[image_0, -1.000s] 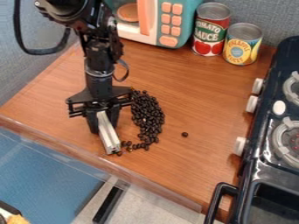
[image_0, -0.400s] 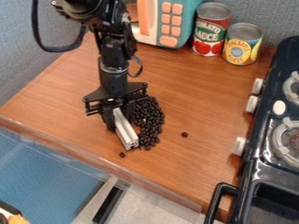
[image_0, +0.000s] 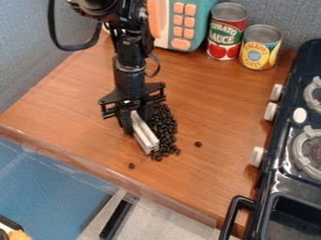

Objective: Sweep into pile

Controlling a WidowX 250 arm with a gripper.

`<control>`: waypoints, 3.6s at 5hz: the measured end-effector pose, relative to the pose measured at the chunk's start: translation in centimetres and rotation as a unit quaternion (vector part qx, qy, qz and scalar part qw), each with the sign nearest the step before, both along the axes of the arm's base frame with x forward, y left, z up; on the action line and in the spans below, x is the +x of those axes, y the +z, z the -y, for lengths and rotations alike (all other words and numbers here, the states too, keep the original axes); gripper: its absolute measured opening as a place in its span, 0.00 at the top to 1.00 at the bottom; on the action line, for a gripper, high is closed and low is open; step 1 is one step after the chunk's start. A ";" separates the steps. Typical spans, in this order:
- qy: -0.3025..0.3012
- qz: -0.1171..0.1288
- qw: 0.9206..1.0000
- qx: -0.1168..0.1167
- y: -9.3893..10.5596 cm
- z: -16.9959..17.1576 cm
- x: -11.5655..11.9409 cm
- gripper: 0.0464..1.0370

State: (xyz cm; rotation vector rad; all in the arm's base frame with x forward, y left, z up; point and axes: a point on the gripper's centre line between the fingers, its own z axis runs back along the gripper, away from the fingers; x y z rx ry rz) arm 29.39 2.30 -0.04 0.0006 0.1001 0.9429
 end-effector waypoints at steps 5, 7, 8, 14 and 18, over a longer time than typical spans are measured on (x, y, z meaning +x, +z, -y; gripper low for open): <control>0.010 0.004 1.000 -0.006 0.1 1.3 2.6 0.66; -0.002 -0.030 0.999 -0.032 0.6 0.7 0.3 0.66; 0.005 -0.033 0.998 -0.056 2.6 -0.6 -1.2 0.66; -0.030 -0.007 0.999 0.018 0.8 -1.7 -4.2 0.66; 0.010 0.015 0.999 0.037 0.3 -3.1 -0.2 0.66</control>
